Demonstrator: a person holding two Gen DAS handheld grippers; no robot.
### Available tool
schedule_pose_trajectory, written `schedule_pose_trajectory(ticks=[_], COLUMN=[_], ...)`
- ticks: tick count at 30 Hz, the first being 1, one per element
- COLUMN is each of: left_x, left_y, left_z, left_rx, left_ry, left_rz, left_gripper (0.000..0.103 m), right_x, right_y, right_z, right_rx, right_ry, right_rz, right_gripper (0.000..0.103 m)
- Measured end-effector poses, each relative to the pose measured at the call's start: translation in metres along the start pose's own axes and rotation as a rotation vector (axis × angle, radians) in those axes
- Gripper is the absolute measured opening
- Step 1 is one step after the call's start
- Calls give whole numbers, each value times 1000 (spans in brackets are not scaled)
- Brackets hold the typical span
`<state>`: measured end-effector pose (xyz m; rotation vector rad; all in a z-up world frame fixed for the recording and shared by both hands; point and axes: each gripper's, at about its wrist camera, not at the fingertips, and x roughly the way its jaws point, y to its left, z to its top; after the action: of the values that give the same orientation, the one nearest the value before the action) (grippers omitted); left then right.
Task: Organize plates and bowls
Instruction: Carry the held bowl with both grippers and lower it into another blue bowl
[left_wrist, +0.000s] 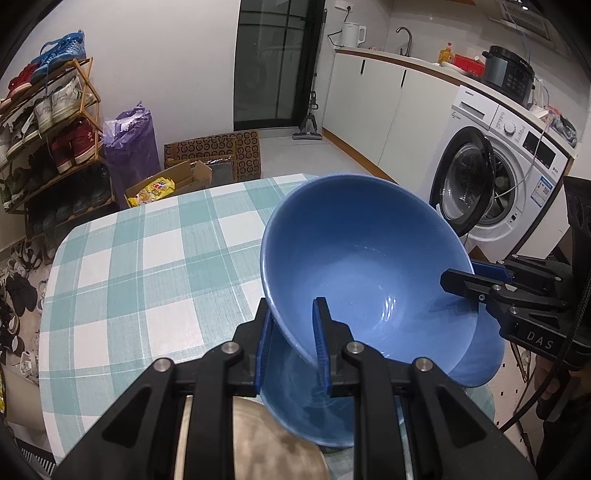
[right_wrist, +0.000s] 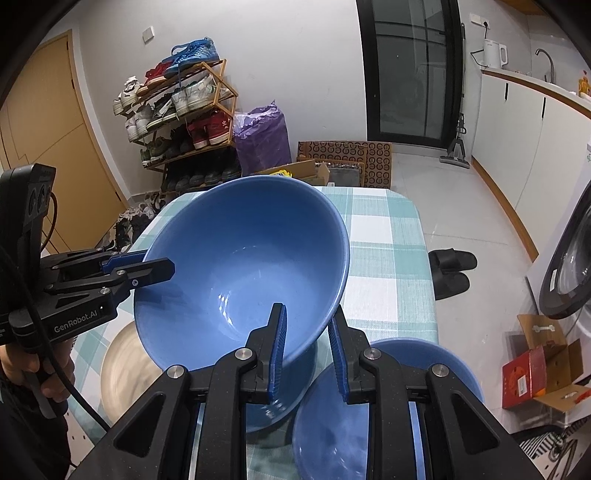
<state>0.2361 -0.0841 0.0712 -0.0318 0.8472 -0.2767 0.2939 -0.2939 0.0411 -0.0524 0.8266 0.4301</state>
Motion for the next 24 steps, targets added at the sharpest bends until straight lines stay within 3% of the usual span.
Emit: schedule_pose_trajectory(ticks=[24], left_x=[1], left_y=[5], left_z=[-31], left_rx=[-16], left_ry=[40], left_rz=[-11], left_gripper=[20], right_x=[-2], right_y=[16], right_z=[-32], right_rx=[-15], right_ry=[41], right_rz=[-5], right_gripper=[23])
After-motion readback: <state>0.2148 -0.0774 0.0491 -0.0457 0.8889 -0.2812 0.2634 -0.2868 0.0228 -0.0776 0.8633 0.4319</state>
